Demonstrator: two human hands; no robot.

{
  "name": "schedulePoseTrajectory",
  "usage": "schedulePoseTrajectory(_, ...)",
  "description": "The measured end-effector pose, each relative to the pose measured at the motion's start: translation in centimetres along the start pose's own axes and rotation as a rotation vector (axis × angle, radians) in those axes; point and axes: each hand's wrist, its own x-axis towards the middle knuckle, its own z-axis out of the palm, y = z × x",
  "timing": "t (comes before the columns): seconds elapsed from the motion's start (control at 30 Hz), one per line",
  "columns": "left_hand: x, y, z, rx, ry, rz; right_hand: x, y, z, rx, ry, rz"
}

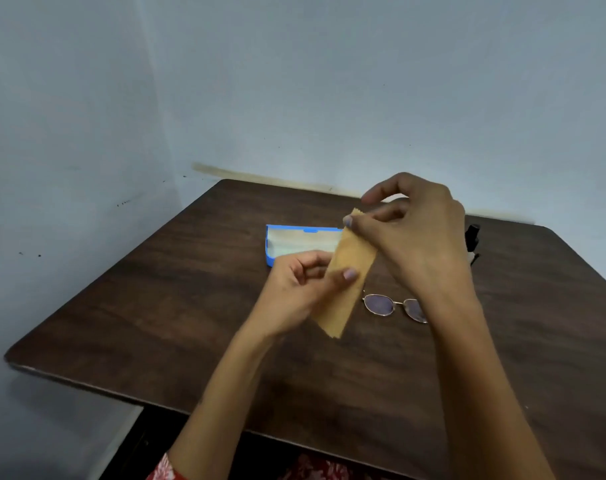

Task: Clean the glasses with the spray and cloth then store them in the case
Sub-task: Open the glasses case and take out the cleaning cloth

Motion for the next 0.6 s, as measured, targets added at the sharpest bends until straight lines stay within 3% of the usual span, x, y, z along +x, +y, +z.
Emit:
schedulePoseTrajectory(0.3, -4.1, -2.6, 3.0, -0.09, -0.073, -0.256, -2.5, 4.8, -2.4, 0.098, -0.069, 0.089)
schedulePoseTrajectory(0.43, -4.4, -3.0, 3.7, -0.101, -0.08, -0.277, -3.3, 6.9, -2.6, 0.14, -0.071, 0.104)
schedulePoseTrajectory(0.6, -4.1, -3.0, 4.5, -0.143, -0.052, -0.281, -4.3, 9.2, -3.2, 0.022, 0.018, 0.17)
